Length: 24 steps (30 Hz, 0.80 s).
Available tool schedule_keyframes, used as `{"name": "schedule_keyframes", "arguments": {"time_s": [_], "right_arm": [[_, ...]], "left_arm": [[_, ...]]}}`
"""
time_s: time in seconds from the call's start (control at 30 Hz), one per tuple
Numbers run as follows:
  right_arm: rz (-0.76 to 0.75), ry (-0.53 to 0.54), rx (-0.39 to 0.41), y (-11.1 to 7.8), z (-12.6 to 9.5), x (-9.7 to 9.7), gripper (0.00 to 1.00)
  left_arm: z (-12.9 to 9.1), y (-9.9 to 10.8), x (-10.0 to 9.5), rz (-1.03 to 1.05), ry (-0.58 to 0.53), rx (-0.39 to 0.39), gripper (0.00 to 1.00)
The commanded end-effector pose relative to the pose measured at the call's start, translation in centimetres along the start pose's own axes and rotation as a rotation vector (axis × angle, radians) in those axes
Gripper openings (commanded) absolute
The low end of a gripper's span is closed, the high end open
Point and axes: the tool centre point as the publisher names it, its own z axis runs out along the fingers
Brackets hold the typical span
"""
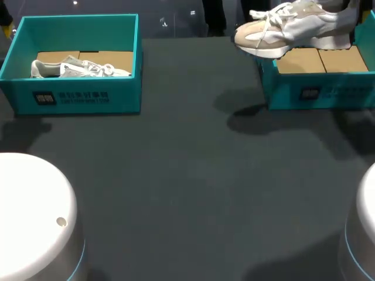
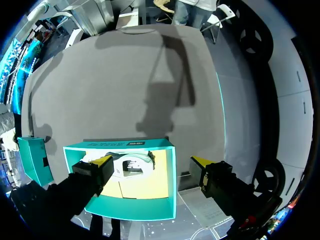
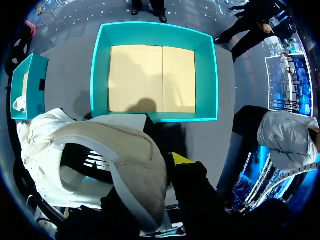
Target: Take the shoe out of the shoebox, open the shoe tongue, remove and reinsert the insole, then place the shoe into the shoebox
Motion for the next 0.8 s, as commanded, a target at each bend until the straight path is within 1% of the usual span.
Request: {"name": "schedule_keyframes", "arguments": {"time_s": [0.03,0.37,0.57,0.77,0.8], "right_arm": [[0.011,-0.009,-0.307,-6.4,0.2,2.3,0.00],[0.055,-0.013,-0.293,-13.2,0.5,9.4,0.00],[0.070,-0.018,-0.292,-16.8,0.8,13.8,0.00],[0.095,-0.008,-0.292,-20.1,1.6,17.0,0.00],[0.097,-0.009,-0.293,-20.5,1.7,17.3,0.00]], "left_arm": [[0.0,-0.1,0.0,0.001,0.002,-0.001,1.00],[0.0,-0.1,0.0,0.001,0.002,-0.001,1.00],[0.0,-0.1,0.0,0.001,0.002,-0.001,1.00],[0.0,-0.1,0.0,0.001,0.002,-0.001,1.00],[0.0,-0.1,0.0,0.001,0.002,-0.001,1.00]]}}
